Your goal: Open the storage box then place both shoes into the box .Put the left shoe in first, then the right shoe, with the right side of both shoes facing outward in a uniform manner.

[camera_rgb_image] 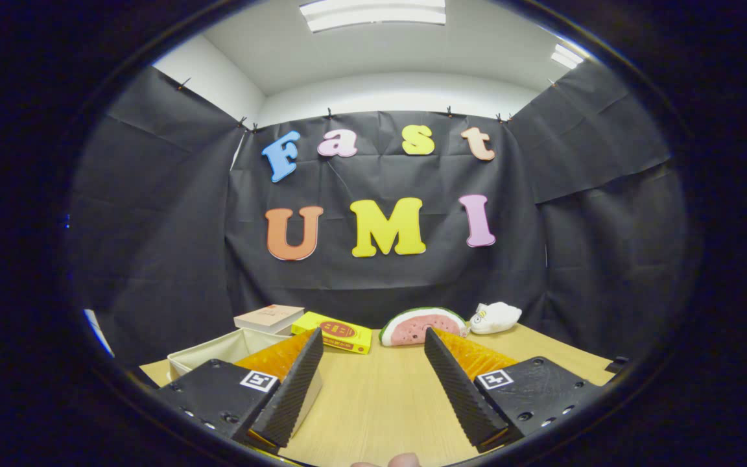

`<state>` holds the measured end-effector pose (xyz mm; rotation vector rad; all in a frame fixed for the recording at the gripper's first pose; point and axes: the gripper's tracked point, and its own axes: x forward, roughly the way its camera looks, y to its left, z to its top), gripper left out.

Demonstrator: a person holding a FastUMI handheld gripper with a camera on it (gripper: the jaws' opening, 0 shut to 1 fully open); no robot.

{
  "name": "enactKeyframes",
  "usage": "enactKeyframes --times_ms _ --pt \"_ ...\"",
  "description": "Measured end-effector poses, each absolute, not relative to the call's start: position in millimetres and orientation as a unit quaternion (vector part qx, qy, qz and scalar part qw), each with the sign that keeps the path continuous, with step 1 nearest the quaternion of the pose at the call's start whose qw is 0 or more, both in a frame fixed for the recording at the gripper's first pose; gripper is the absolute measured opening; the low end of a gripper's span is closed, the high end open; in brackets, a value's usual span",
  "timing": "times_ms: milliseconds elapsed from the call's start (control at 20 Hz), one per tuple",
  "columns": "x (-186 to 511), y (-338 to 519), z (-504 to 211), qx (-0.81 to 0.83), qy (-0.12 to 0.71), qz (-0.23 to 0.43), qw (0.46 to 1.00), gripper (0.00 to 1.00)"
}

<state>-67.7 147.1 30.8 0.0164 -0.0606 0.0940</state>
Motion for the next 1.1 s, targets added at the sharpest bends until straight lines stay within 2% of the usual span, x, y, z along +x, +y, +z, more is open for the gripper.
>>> enactKeyframes --times_ms 450,1100 --pt "-62 150 12 0.040 0.000 0.054 0.998 0.95" --pt "-68 169 11 0.022 -0.004 0.066 0.998 0.96"
